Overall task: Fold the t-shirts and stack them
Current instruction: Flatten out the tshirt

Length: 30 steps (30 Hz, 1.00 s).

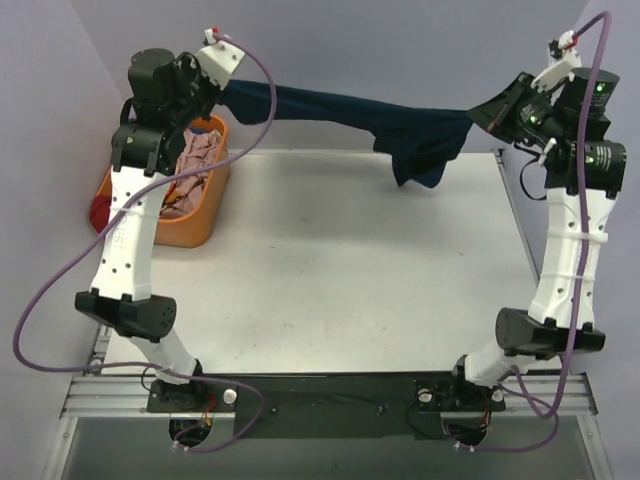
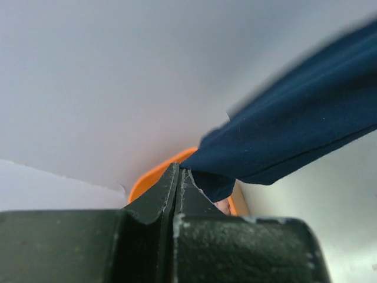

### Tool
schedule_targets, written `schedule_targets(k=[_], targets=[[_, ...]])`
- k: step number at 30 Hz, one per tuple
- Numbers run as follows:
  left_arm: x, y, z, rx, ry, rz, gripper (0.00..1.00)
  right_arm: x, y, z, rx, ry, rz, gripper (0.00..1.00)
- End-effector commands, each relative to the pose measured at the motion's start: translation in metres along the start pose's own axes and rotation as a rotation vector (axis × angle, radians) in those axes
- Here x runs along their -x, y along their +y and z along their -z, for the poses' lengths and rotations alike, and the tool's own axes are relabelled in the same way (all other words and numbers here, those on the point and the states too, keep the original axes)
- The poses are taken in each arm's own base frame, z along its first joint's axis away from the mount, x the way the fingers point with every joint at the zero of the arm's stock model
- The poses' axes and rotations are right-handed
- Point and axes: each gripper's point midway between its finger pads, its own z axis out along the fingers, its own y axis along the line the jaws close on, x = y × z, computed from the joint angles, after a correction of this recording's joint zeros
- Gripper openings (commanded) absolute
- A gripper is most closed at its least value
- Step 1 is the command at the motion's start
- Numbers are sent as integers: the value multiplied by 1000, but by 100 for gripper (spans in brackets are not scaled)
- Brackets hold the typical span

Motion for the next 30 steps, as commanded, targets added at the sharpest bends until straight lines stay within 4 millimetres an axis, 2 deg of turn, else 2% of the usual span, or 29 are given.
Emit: schedule_targets(k=[1, 2, 3, 4, 5, 6, 7, 8, 9, 10, 11, 12, 13, 14, 15, 16, 17, 19, 21, 22, 25, 28, 30], targets=[[-36, -14, 12, -35, 75, -61, 0, -50, 1, 14, 30, 108, -28, 0], [-61, -29, 9, -69, 132, -63, 0, -60, 3, 21, 36, 126, -14, 0], [-66, -31, 14, -76, 138, -91, 0, -87, -9, 15, 17, 198, -39, 0], [-95, -51, 12, -128, 198, -100, 0, -103, -7, 20, 18, 241, -28, 0], [-123, -67, 15, -169, 252, -130, 0, -132, -19, 15, -8, 317, -50, 0], [-134, -74, 16, -183, 276, -141, 0, -169, -25, 12, -17, 417, -67, 0], [-163, -91, 19, -225, 333, -162, 0, -185, -27, 11, -25, 460, -68, 0], [-176, -99, 21, -248, 359, -174, 0, -223, -28, 6, -24, 563, -77, 0], [-204, -116, 25, -288, 410, -186, 0, -240, -27, 4, -22, 609, -71, 0], [-220, -125, 27, -305, 442, -187, 0, -276, -27, -1, -29, 713, -62, 0], [-242, -140, 31, -339, 478, -197, 0, -296, -19, -1, -17, 770, -37, 0], [-256, -148, 33, -354, 506, -203, 0, -322, -31, -7, -64, 844, -27, 0], [-277, -162, 38, -387, 544, -200, 0, -338, -28, -8, -66, 888, -3, 3], [-287, -169, 41, -405, 562, -202, 0, -358, -40, -13, -111, 940, 3, 6], [-307, -182, 48, -440, 604, -203, 0, -369, -42, -14, -130, 970, 3, 11], [-316, -184, 50, -437, 632, -210, 0, -381, -48, -19, -154, 996, -24, 14], [-330, -193, 56, -461, 662, -213, 0, -383, -52, -26, -159, 979, -33, 23], [-343, -200, 62, -475, 686, -211, 0, -383, -62, -33, -205, 958, -36, 35], [-348, -206, 66, -490, 698, -201, 0, -373, -68, -38, -238, 926, -18, 44], [-348, -208, 67, -497, 697, -195, 0, -366, -69, -38, -250, 902, -4, 45], [-348, -210, 68, -496, 703, -170, 0, -353, -78, -22, -291, 851, -9, 50], [-348, -209, 68, -489, 702, -162, 0, -352, -96, 2, -340, 822, -59, 52], [-349, -208, 69, -488, 704, -161, 0, -358, -105, 20, -354, 818, -77, 52]])
